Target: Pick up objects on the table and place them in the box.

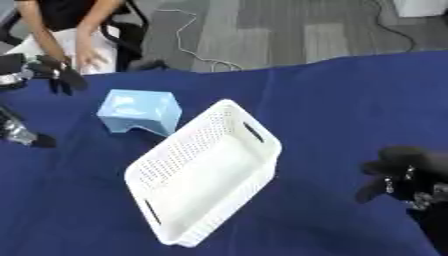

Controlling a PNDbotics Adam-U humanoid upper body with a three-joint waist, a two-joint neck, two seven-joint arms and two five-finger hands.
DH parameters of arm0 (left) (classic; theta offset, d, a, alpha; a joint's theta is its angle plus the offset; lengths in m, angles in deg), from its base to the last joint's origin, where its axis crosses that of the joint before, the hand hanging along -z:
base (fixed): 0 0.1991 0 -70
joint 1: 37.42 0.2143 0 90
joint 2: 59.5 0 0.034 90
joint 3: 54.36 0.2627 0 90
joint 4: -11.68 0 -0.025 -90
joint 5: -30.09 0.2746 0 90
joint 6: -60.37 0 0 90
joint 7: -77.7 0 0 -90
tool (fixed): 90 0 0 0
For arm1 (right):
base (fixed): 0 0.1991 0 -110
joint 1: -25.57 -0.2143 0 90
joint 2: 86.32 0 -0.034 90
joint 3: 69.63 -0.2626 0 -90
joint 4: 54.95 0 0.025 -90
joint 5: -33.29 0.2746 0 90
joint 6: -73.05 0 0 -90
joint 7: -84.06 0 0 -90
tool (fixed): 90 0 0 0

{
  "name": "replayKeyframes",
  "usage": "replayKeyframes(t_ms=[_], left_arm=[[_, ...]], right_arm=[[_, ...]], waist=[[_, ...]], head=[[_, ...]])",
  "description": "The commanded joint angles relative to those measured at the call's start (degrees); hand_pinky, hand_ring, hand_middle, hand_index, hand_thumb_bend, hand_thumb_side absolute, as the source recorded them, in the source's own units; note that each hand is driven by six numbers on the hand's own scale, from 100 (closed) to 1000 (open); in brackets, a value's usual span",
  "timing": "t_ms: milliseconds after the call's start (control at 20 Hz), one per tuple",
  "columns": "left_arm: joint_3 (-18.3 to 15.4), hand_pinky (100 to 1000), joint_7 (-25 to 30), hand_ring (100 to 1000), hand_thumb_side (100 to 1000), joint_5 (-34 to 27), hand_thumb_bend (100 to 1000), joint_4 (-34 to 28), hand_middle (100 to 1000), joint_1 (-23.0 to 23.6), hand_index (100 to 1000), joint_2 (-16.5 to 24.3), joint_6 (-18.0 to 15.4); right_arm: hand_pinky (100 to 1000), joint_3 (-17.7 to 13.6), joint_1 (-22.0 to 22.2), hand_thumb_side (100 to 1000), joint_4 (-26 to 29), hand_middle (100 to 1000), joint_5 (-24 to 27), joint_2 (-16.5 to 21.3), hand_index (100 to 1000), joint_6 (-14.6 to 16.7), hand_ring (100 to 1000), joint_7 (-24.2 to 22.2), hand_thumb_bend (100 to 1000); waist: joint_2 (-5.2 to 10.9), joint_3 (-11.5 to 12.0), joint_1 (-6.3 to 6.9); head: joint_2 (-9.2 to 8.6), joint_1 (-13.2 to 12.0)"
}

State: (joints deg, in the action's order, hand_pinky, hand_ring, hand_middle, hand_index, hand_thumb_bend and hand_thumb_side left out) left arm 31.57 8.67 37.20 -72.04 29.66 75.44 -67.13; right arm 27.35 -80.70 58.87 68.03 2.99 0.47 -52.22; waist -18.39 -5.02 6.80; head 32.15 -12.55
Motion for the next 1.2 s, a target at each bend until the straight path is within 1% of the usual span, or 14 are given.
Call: replayKeyframes(t_ms=[50, 200, 400, 600, 750, 800, 850, 900, 950, 1000, 1050, 1100, 1150, 1200], left_arm=[[-2.2, 502, 0.7, 627, 590, -2.5, 599, -0.9, 740, -0.9, 822, 3.7, 0.0], [-2.2, 547, 1.2, 665, 580, -0.4, 654, 0.6, 756, -1.9, 836, 4.7, 0.9], [-0.6, 562, 1.4, 681, 589, 4.4, 675, 5.2, 763, -4.2, 842, 5.0, 1.1], [0.7, 577, 1.6, 694, 596, 7.3, 679, 9.5, 769, -6.3, 846, 4.5, 0.5], [1.2, 577, 1.6, 691, 604, 8.6, 669, 11.4, 762, -7.0, 838, 4.1, -0.2], [1.4, 564, 1.6, 666, 625, 8.7, 631, 11.6, 738, -6.9, 813, 3.9, -0.5], [1.4, 561, 1.7, 667, 645, 8.8, 574, 11.7, 735, -6.7, 807, 3.8, -0.8], [1.5, 559, 1.9, 668, 644, 8.7, 524, 11.7, 736, -6.3, 807, 3.8, -1.0], [1.6, 559, 2.1, 669, 671, 8.6, 500, 11.6, 737, -5.8, 808, 3.8, -1.1], [1.6, 563, 2.3, 677, 661, 8.6, 535, 11.6, 743, -5.5, 818, 3.7, -1.2], [1.7, 565, 2.4, 679, 658, 8.8, 543, 11.7, 744, -5.3, 820, 3.7, -1.2], [1.7, 577, 2.3, 692, 644, 9.2, 590, 11.9, 751, -5.4, 826, 3.4, -1.2], [2.0, 579, 2.3, 694, 644, 9.8, 597, 12.3, 752, -5.6, 827, 3.1, -1.3], [2.4, 605, 2.5, 708, 629, 10.5, 662, 12.9, 756, -6.0, 830, 2.8, -1.6]], right_arm=[[743, -0.5, 0.1, 788, 0.8, 921, -0.1, 0.8, 960, 5.4, 894, -5.7, 100], [742, -0.5, 0.2, 788, 0.8, 920, -0.1, 0.7, 958, 5.1, 893, -5.7, 100], [740, -0.4, 0.0, 789, 0.8, 918, 0.5, 0.6, 954, 4.8, 891, -5.7, 100], [741, -0.2, -0.2, 789, 0.8, 919, 0.7, 0.6, 956, 4.5, 892, -5.7, 100], [741, -0.1, -0.4, 789, 0.8, 919, 0.6, 0.6, 956, 4.4, 891, -5.7, 100], [741, -0.1, -0.4, 789, 0.8, 919, 0.7, 0.5, 956, 4.4, 891, -5.7, 100], [742, -0.1, -0.4, 789, 0.8, 919, 0.7, 0.5, 957, 4.4, 892, -5.7, 100], [742, -0.1, -0.4, 785, 0.8, 919, 0.6, 0.5, 958, 4.4, 892, -5.7, 100], [742, 0.0, -0.4, 789, 0.8, 920, 0.6, 0.5, 958, 4.4, 892, -5.7, 100], [743, 0.0, -0.4, 789, 0.8, 920, 0.5, 0.5, 959, 4.4, 894, -5.7, 100], [743, 0.0, -0.4, 789, 0.8, 920, 0.4, 0.4, 959, 4.4, 894, -5.7, 100], [743, 0.1, -0.4, 789, 0.8, 920, 0.4, 0.4, 959, 4.5, 894, -5.7, 100], [742, 0.2, -0.5, 789, 0.8, 920, 0.4, 0.4, 959, 4.5, 893, -5.7, 100], [741, 0.3, -0.6, 790, 0.8, 917, 0.4, 0.3, 956, 4.5, 891, -5.7, 100]], waist=[[1.5, 0.3, -0.02], [1.79, 0.5, -0.06], [2.07, 0.4, -0.13], [2.07, 0.2, -0.08], [1.99, 0.1, -0.04], [1.97, 0.0, -0.05], [1.95, 0.0, -0.06], [1.9, 0.0, -0.09], [1.87, -0.1, -0.11], [1.84, -0.2, -0.15], [1.82, -0.2, -0.18], [1.81, -0.3, -0.22], [1.81, -0.5, -0.24], [1.8, -0.7, -0.25]], head=[[-1.07, 0.7], [-1.09, 0.5], [-1.1, 0.1], [-1.47, -0.1], [-1.88, 0.1], [-2.04, 0.2], [-2.15, 0.3], [-2.28, 0.4], [-2.38, 0.5], [-2.55, 0.6], [-2.67, 0.6], [-2.77, 0.6], [-2.82, 0.6], [-2.83, 0.5]])
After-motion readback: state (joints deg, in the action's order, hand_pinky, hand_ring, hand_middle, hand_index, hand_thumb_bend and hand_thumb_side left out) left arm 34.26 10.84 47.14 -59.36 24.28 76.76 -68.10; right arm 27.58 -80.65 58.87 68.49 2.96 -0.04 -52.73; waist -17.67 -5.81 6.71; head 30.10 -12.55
